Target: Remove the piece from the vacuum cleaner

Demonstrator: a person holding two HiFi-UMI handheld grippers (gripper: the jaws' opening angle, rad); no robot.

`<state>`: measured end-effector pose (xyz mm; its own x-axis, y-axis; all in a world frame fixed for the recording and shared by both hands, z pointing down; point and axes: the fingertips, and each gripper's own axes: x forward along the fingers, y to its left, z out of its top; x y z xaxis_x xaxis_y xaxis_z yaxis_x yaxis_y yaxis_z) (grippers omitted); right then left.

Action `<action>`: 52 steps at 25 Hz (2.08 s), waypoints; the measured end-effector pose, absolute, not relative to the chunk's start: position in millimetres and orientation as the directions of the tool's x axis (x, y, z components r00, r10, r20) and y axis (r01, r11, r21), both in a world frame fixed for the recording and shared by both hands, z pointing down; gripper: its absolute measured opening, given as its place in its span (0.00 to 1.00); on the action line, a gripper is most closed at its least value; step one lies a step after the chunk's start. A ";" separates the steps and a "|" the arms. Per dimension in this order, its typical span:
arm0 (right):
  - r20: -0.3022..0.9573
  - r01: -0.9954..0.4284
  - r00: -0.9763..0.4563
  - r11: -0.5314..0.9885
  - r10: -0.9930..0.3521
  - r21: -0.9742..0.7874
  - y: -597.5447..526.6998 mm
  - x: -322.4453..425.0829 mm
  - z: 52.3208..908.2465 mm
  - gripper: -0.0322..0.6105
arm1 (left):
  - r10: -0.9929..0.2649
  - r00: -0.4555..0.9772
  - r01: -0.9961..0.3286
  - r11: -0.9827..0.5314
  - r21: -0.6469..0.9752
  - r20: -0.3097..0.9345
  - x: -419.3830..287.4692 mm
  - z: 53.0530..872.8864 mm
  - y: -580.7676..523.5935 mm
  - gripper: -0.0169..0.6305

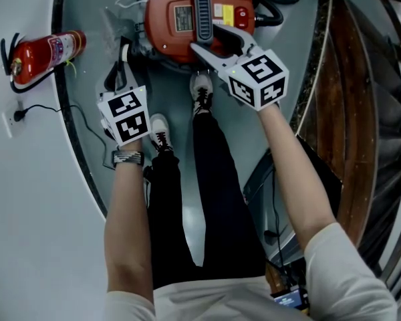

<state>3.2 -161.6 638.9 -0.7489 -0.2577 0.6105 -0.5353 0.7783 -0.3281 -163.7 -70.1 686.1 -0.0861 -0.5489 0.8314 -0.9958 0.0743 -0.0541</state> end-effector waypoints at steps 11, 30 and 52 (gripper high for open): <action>0.604 -0.533 -0.753 0.780 -0.261 -0.328 -161.7 3.7 638.7 0.43 | -0.553 -0.052 -0.997 0.077 -0.011 0.831 -168.6 687.6 -68.6 0.09; 0.601 -0.537 -0.753 0.778 -0.269 -0.325 -161.4 4.8 638.2 0.43 | -0.554 -0.015 -0.995 0.087 0.040 0.832 -170.5 687.8 -67.3 0.09; 0.600 -0.541 -0.751 0.778 -0.276 -0.320 -161.0 3.2 638.1 0.43 | -0.565 0.122 -0.985 -0.170 0.029 0.816 -158.8 675.0 -96.0 0.21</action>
